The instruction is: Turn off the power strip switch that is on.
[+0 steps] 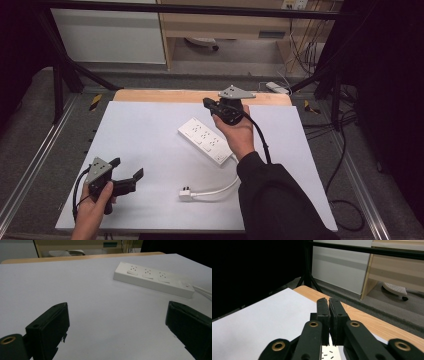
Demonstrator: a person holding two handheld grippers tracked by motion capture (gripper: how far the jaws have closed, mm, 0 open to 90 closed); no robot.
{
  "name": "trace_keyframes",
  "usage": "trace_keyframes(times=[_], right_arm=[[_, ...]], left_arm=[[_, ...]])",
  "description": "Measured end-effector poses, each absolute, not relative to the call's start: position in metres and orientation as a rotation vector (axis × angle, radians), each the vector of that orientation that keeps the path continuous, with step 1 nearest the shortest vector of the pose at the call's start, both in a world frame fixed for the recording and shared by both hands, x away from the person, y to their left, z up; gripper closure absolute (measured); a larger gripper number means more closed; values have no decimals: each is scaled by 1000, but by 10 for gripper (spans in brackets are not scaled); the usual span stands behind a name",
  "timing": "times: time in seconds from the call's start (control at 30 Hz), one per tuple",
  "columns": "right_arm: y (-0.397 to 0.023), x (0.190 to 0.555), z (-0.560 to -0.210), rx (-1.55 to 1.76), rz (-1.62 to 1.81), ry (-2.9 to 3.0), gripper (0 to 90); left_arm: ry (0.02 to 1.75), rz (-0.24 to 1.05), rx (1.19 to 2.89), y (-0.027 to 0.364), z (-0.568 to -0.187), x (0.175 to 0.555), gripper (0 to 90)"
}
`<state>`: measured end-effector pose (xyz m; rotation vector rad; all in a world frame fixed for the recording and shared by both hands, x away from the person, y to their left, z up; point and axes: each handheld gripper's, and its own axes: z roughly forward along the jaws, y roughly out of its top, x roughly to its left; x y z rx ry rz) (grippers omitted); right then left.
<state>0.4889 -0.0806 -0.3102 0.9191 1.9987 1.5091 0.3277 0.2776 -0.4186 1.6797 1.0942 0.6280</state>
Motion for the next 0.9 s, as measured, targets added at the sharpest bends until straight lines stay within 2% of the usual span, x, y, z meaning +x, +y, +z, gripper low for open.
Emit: trace_keyframes(times=[0.9], right_arm=[[-54,515,-337,977,1415,2110,900]], left_arm=[[1084,628,1696,277,-419,328,51]])
